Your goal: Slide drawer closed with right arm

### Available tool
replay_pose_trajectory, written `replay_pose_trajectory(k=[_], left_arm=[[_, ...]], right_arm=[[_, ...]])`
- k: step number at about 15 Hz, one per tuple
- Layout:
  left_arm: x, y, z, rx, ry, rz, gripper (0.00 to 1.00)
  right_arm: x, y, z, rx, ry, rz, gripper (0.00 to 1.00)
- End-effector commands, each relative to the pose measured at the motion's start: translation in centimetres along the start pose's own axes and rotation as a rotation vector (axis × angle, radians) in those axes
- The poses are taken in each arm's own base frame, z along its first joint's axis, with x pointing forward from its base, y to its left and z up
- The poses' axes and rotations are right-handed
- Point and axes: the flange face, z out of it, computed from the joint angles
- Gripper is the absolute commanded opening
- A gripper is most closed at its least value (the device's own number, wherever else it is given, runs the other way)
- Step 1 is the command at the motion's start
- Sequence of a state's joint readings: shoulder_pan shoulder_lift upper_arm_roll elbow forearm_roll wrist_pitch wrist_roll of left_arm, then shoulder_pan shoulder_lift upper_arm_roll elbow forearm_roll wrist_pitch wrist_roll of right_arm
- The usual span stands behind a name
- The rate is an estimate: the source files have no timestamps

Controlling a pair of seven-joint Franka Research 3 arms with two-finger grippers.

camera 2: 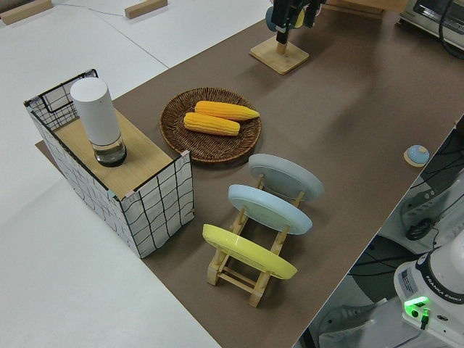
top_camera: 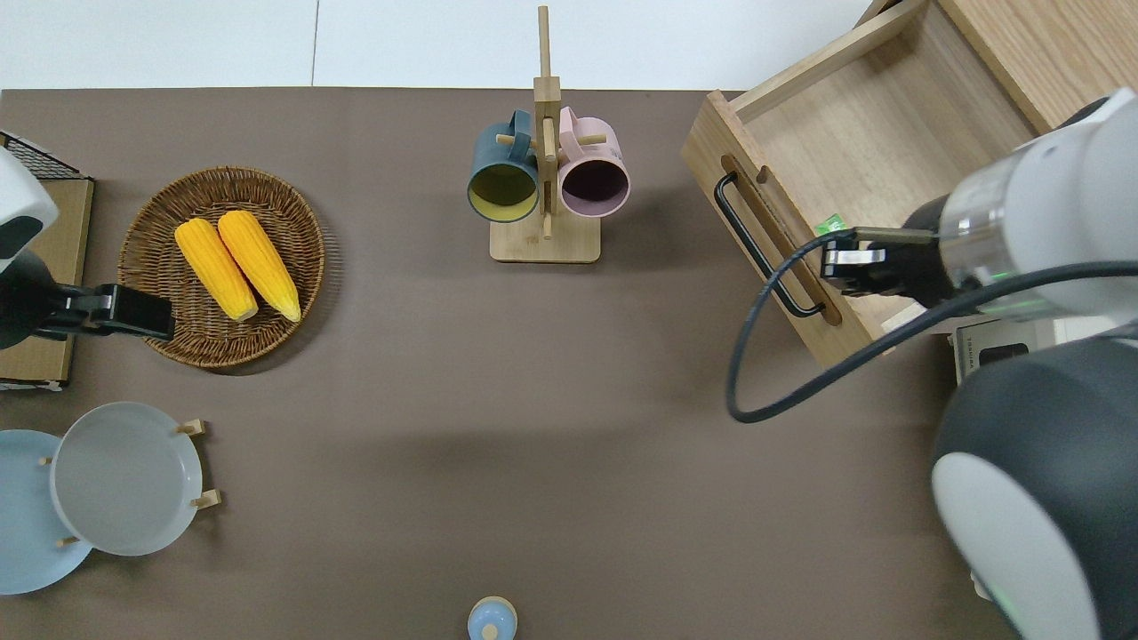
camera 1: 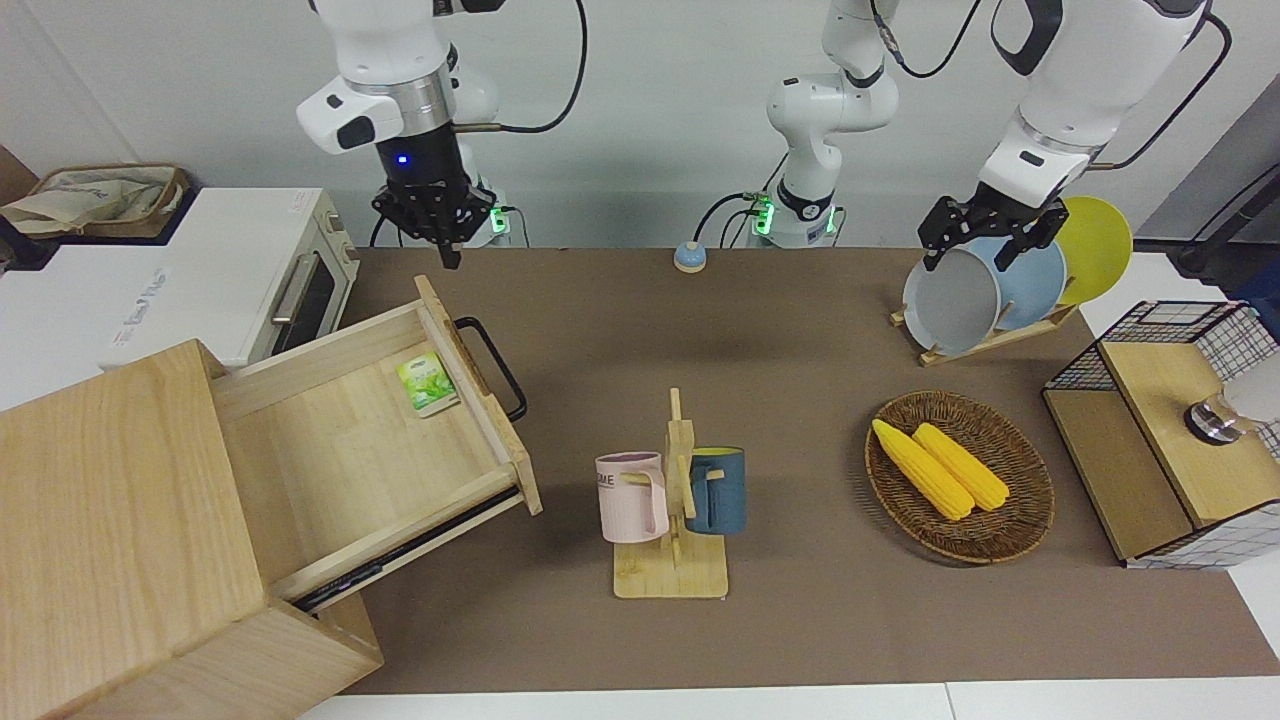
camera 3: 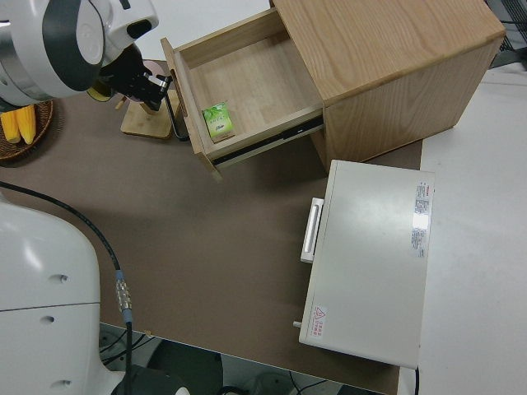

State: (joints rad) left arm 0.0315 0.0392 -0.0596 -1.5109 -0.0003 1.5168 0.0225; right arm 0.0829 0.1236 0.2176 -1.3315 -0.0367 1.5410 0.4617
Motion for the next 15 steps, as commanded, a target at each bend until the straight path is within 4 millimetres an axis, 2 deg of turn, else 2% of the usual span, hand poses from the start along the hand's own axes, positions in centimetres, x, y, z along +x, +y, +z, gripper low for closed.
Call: replay_pose_trajectory(k=[1,3,5,6,8,10,11,15], left_arm=[[0.2,-0.1,-0.3,0.016,-0.008,0.011,1.0],[0.1,-0.1,-0.4,0.016,-0.005,0.011,0.99],[0.1,-0.1,-0.3,0.016,-0.007,0.011,0.99],[0.1,-0.1,-0.4,0.016,-0.005,0.011,0.99],[0.1,-0.1,-0.4,0.016,-0.005,0.011,0.99],[0.1,-0.1,-0.4,0.016,-0.005,0.011,0.99],[0.1,-0.1,-0.4,0.016,-0.005,0.011,0.99],[0.1,-0.1,-0.4,0.016,-0.005,0.011,0.99]], right_arm=[[-2.5,-5.7,0.1,0.007,0.022,0.134,0.0],[-3.4,-8.3,1.8,-0.004,-0.006,0.256,0.0],[-3.6,-10.5,4.8,-0.031,-0.045,0.378,0.0],[-3.3,-10.9,6.3,-0.045,-0.062,0.456,0.0],[-2.5,-11.1,9.4,-0.086,-0.099,0.541,0.0],[-2.0,-11.7,12.6,-0.1,-0.115,0.697,0.0],[-1.9,-11.8,13.7,-0.09,-0.108,0.756,0.0],[-1.4,-11.1,16.4,-0.107,-0.099,0.78,0.0]])
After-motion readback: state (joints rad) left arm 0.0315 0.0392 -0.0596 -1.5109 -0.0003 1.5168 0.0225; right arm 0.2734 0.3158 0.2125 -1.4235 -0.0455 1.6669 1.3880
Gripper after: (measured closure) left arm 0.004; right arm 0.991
